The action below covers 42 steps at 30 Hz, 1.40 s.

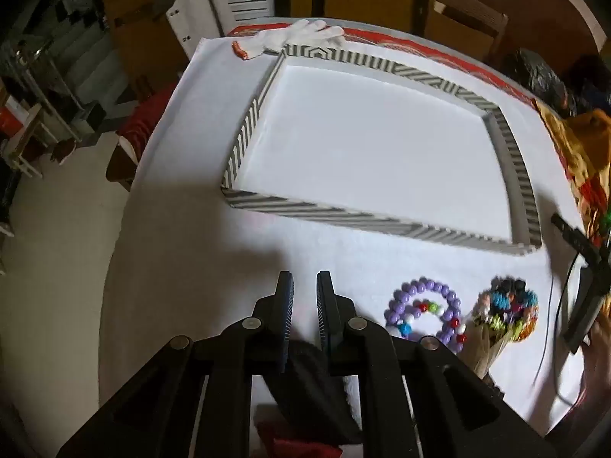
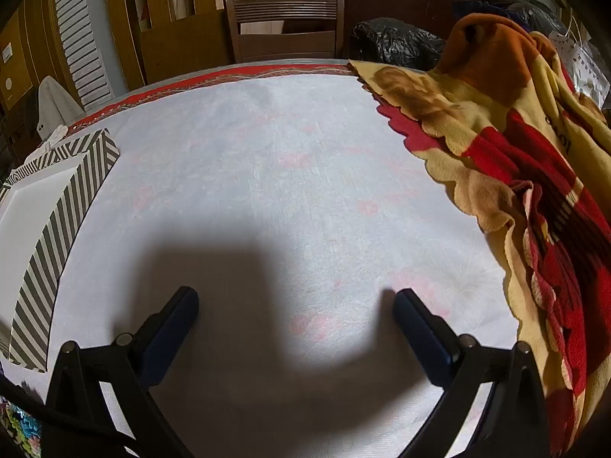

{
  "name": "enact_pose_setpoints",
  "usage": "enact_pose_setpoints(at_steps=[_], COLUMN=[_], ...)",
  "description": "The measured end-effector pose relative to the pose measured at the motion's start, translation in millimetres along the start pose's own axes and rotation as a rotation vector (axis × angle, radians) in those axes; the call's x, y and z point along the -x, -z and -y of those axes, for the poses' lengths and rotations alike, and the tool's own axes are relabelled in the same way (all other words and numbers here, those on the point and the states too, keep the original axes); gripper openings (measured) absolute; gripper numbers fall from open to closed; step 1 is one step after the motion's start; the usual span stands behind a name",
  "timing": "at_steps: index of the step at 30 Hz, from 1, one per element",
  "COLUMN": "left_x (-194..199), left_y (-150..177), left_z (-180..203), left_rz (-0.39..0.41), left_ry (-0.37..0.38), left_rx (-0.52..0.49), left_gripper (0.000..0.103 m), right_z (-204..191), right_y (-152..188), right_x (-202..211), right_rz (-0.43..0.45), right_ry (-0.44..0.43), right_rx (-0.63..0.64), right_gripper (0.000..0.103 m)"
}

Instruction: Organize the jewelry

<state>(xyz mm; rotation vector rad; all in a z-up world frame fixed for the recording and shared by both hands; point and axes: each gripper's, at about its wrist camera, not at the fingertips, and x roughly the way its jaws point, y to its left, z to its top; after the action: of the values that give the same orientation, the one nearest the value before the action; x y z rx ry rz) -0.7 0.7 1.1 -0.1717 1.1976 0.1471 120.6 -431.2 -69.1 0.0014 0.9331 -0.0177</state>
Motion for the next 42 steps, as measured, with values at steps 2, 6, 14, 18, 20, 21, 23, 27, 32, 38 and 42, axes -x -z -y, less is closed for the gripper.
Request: enact_pose_setpoints(at_steps=[2, 6, 14, 18, 20, 21, 23, 27, 32, 38, 42], left_x=[3.1, 15.7, 29.7, 35.0, 37.5, 38.5, 42.5, 51.8, 62.4, 73.5, 79.9], left_y=[0.2, 20.5, 33.8, 42.6, 47.1, 49.1, 53.0, 60.5, 71.9, 86.8, 94.5], left_z=[-3.5, 15.6, 3.6, -0.6, 0.7, 1.5, 5.2, 13.9, 25.3, 38.5, 39.3], left_rz=[0.003, 0.045, 0.010, 0.019, 0.014, 0.014, 0.022, 0.046, 0.063, 0.074, 0.095], left_ry=[-0.006, -0.046, -0.050, -0.031, -0.019, -0.019, -0.028, -0.033, -0.017, -0.011, -0.022], left_rx=[-0.005, -0.051, -0.042, 0.002, 0.016, 0.020, 0.027, 0.029, 0.029, 0.010, 0.008], left_gripper=[0.004, 0.004, 0.004, 0.004, 0.004, 0.004, 0.004, 0.004, 0.004, 0.004, 0.004], right_z=[0.0, -0.1, -6.6, -25.3, -35.0, -40.8, -54.2, -72.0, -98.1, -113.8, -122.6], right_y=[0.1, 0.2, 6.1, 22.0, 30.6, 35.2, 39.9, 52.5, 74.1, 86.9, 94.7], right_x=[-0.1, -0.3, 9.8, 47.9, 72.7, 84.6, 102.5, 136.5, 177.2, 206.0, 218.9], right_rz=[0.000, 0.000, -0.085, -0.079, -0.057, -0.048, -0.047, -0.034, -0.028, -0.008, -0.009], right_ry=[0.000, 0.000, 0.057, 0.033, 0.024, 0.018, -0.009, -0.068, -0.128, -0.174, -0.193], right_rx=[0.000, 0.000, -0.048, -0.052, -0.019, -0.005, 0.014, 0.045, 0.086, 0.129, 0.139], right_gripper=[0.103, 0.103, 0.103, 0.103, 0.103, 0.103, 0.103, 0.103, 0.103, 0.103, 0.103])
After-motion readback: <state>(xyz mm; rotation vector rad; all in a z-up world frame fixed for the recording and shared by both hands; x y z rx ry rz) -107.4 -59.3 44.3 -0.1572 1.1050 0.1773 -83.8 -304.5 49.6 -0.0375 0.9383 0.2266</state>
